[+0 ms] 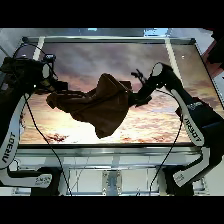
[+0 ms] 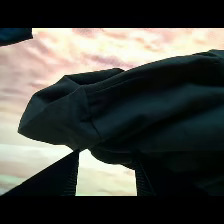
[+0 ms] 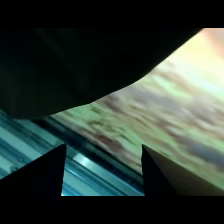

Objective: Fold the shirts.

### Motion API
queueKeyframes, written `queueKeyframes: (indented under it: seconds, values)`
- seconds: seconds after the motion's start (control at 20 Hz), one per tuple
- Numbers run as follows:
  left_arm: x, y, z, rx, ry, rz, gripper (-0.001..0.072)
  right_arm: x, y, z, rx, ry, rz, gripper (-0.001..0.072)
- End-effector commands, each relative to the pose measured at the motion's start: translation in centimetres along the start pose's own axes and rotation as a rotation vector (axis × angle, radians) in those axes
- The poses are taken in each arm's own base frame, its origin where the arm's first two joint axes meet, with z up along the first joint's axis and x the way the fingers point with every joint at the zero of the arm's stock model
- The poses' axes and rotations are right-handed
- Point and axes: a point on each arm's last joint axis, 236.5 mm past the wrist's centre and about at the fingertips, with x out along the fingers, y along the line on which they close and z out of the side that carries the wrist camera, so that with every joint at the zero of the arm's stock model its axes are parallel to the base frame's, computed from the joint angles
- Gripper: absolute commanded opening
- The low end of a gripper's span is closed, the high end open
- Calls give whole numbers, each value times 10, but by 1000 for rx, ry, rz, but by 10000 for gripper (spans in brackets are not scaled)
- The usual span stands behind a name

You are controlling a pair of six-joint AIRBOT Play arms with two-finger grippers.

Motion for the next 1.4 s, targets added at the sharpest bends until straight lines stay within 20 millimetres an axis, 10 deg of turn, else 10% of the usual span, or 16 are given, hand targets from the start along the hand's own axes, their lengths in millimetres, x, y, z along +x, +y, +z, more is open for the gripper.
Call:
queueKeyframes:
  seconds: [0.0, 0.3, 0.75, 0.8, 0.85, 0.9, 1.15, 1.35]
  values:
    - [5, 0, -2, 49, 15, 3, 390, 58, 49, -36, 21, 129, 145, 545]
    - [8, 0, -5, 85, 28, 4, 389, 139, 96, -47, 34, 86, 116, 547]
    - [8, -1, -1, 101, 13, 1, 389, 144, 114, 17, 232, -180, 188, 525]
    - [8, -1, -1, 104, 13, 1, 388, 144, 113, 18, 232, -187, 186, 356]
    - [8, -1, -1, 113, 13, 1, 387, 143, 113, 21, 228, -199, 186, 23]
    - [8, -1, -1, 126, 13, 1, 376, 141, 113, 24, 213, -209, 186, 31]
    - [17, 2, 3, 126, 6, 5, 71, 78, 104, 51, 32, -324, 109, 31]
    - [43, 12, -6, 83, 69, 5, 11, -16, 60, 59, -26, -436, -55, 31]
